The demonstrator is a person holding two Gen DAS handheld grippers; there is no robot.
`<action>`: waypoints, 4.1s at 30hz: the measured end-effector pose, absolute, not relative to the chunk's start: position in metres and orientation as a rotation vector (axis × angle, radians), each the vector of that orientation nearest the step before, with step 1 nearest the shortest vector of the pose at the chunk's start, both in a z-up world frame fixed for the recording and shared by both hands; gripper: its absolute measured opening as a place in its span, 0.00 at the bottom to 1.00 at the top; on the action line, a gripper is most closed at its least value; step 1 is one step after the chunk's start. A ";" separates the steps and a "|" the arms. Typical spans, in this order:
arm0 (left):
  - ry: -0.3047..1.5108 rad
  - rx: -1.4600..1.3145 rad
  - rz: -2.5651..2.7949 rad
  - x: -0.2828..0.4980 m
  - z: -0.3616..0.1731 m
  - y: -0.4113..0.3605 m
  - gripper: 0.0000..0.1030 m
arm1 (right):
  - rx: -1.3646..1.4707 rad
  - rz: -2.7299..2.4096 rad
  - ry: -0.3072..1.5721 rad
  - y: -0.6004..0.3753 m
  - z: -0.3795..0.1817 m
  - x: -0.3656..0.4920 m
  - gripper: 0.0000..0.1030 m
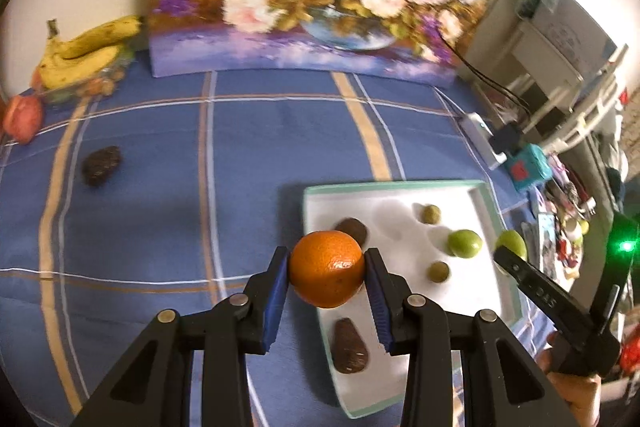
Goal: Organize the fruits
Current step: 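Carry the tangerine in the left tool while the right tool carries the pear over the tray, then open the right tool releasing the pear while the left tool releases the tangerine into the tray, then move both open tools back toward the last tangerine on the tablecloth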
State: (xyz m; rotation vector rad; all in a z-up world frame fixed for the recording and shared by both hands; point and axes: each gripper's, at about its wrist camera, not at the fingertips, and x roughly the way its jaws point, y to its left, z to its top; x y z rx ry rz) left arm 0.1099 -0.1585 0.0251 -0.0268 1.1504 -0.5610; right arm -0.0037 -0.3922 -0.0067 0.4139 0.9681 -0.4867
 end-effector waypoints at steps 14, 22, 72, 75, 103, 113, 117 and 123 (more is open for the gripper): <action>1.223 0.096 -0.622 0.088 -0.001 -0.203 0.39 | 0.426 -0.470 0.978 -0.395 -0.009 -0.001 0.40; 1.268 0.137 -0.644 0.081 -0.016 -0.217 0.39 | 0.422 -0.472 1.015 -0.395 -0.016 0.002 0.40; 1.366 0.297 -0.640 0.071 -0.064 -0.248 0.39 | 0.435 -0.486 1.189 -0.396 -0.064 0.008 0.40; 1.359 0.288 -0.641 0.072 -0.060 -0.246 0.39 | 0.436 -0.485 1.168 -0.397 -0.059 0.008 0.41; 1.267 -0.069 -0.348 0.134 -0.021 -0.120 0.48 | 0.366 -0.420 1.077 -0.376 -0.030 0.017 0.55; 1.235 -0.111 -0.113 0.143 -0.033 -0.058 0.74 | 0.252 -0.306 1.065 -0.335 -0.026 0.032 0.73; 1.203 -0.101 -0.075 0.138 -0.030 -0.049 0.81 | 0.231 -0.252 1.052 -0.321 -0.024 0.035 0.85; 1.140 -0.095 -0.065 0.126 -0.018 -0.041 0.93 | 0.213 -0.203 1.011 -0.306 -0.021 0.035 0.92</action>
